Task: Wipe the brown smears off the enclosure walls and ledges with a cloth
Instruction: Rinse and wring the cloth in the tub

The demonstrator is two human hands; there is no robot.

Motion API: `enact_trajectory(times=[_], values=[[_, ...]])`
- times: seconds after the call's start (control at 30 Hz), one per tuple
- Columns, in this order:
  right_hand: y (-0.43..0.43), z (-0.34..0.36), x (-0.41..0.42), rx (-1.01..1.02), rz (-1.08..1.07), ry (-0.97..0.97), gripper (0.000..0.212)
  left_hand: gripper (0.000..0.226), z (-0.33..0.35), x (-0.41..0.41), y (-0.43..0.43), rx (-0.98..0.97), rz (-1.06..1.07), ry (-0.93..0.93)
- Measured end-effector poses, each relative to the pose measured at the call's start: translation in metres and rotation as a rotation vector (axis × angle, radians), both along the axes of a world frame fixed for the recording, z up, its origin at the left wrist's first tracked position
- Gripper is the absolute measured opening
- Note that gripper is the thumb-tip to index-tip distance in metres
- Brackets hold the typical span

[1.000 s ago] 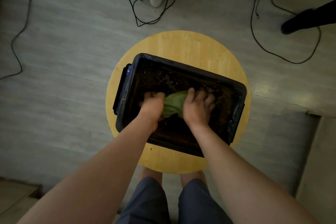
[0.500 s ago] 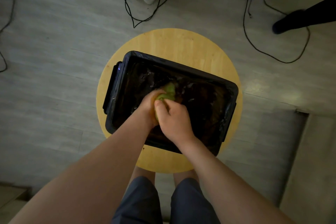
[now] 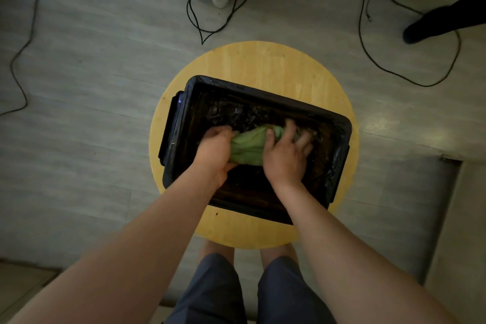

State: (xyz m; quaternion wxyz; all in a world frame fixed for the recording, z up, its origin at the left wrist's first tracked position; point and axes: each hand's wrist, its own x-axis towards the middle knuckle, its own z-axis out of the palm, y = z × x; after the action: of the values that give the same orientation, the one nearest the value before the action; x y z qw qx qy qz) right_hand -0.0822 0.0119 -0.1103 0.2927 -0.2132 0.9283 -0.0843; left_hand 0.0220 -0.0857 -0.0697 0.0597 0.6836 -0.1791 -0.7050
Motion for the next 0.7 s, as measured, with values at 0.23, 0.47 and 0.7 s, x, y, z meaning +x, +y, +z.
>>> enact_trajectory(times=[0.23, 0.47, 0.7], values=[[-0.011, 0.019, 0.027, -0.148, -0.105, -0.467, 0.033, 0.030, -0.002, -0.011, 0.007, 0.107, 0.020, -0.022], [-0.012, 0.074, 0.053, -0.536, 0.078, -0.503, 0.044, 0.019, -0.001, 0.005, -0.007, 0.182, -0.047, 0.237], [-0.012, 0.038, 0.038, -0.472, 0.367, 0.056, 0.044, 0.035, 0.012, -0.002, 0.003, 0.160, -0.086, 0.134]])
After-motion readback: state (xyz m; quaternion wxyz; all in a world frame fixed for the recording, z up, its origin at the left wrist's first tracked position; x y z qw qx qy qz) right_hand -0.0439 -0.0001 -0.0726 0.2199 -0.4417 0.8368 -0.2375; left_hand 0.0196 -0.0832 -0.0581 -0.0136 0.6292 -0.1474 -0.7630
